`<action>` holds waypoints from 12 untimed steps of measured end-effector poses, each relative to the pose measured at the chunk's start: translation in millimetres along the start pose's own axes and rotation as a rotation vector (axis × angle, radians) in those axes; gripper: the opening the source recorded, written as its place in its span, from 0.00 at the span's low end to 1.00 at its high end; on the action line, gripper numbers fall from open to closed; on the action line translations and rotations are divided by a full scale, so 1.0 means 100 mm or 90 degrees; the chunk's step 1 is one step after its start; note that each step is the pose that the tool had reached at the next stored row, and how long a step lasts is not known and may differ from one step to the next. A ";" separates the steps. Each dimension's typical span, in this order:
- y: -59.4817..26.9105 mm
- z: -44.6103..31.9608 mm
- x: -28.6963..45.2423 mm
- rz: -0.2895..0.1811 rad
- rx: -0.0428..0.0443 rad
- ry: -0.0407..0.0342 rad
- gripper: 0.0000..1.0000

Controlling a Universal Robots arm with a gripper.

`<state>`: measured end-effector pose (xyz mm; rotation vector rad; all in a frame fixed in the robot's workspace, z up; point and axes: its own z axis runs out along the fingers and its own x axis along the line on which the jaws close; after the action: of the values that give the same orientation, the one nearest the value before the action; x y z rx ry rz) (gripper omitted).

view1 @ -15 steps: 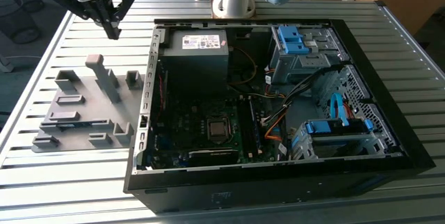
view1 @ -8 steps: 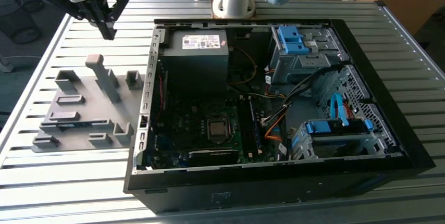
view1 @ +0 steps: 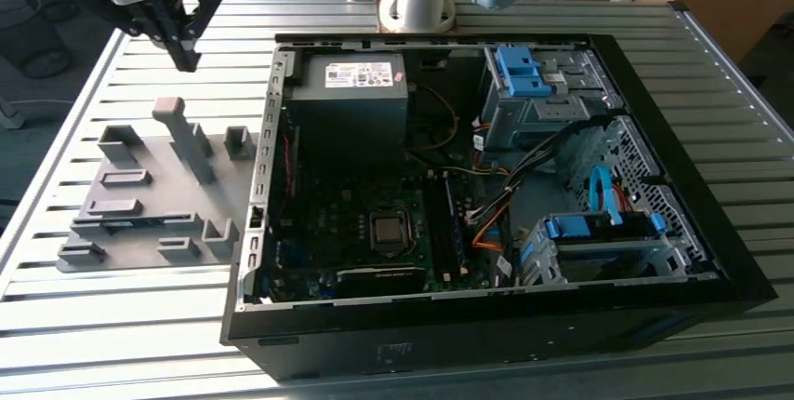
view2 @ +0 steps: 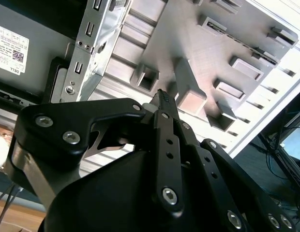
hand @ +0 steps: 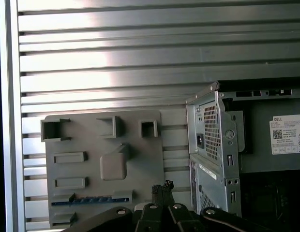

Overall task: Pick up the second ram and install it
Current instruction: 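Reach for the second ram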

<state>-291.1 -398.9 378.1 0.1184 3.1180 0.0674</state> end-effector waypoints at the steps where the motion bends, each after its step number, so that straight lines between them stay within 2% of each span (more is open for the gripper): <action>1: -0.001 0.001 0.009 0.000 0.0000 0.0000 0.11; 12: -0.008 0.004 0.102 0.000 0.0000 0.0000 0.11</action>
<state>-301.3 -399.0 377.5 0.1182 3.1181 0.0674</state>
